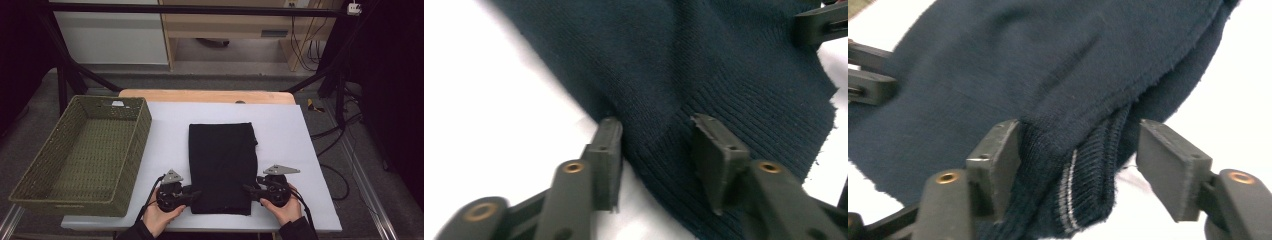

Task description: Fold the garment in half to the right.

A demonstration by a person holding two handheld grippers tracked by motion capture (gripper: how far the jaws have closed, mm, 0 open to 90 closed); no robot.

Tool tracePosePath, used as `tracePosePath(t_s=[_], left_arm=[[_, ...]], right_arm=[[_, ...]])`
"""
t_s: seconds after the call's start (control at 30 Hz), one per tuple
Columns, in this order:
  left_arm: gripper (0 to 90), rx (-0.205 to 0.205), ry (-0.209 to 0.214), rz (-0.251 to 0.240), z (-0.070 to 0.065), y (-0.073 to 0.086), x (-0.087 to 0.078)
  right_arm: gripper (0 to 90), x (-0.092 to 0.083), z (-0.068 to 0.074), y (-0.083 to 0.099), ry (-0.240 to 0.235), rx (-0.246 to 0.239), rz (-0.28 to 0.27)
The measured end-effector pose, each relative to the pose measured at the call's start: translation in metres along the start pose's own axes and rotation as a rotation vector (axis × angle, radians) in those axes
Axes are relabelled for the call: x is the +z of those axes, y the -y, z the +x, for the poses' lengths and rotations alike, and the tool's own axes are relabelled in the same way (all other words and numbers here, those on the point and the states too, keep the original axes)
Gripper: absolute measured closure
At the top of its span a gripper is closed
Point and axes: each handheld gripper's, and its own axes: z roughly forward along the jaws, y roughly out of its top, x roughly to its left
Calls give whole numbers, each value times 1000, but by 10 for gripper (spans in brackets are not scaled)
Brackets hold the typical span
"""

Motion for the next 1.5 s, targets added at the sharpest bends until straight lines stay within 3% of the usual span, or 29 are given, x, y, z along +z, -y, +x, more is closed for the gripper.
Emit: tracePosePath(t_s=[0.03, 0.13, 0.33, 0.47, 0.7, 0.87, 1.0, 1.1, 1.3, 1.4, 1.5], left_arm=[[670, 26, -30, -4, -4, 0, 1], [774, 34, -40, -4, -7, -1, 2], [834, 36, -23, 17, -4, -4, -2], [840, 73, -40, 29, -2, -6, -7], [844, 105, -63, 46, 2, -6, -21], [843, 105, -47, 43, 6, -4, -21], [797, 127, -46, 22, 3, -3, -16], [686, 149, -62, 14, 5, -3, -16], [498, 164, -46, -47, 7, -8, -20], [429, 175, -60, -70, 9, -10, -22], [350, 164, -14, -80, 13, -13, -22]], right_arm=[[471, 4, 2, 2, 10, 4, 16], [579, 3, 3, 2, 14, 34, 41], [658, 0, 3, 3, 3, 107, 75], [682, -4, 0, 5, -31, 151, 78], [693, -5, 2, 10, -39, 150, 82], [687, -4, 11, 14, -20, 112, 69], [598, -2, 8, 13, -41, 92, 46], [469, -2, 5, 13, -34, 55, 12], [283, -1, 1, 12, -38, -32, -55], [192, -2, -4, 11, -51, -29, -93], [162, -2, -7, 11, -43, -49, -119]])
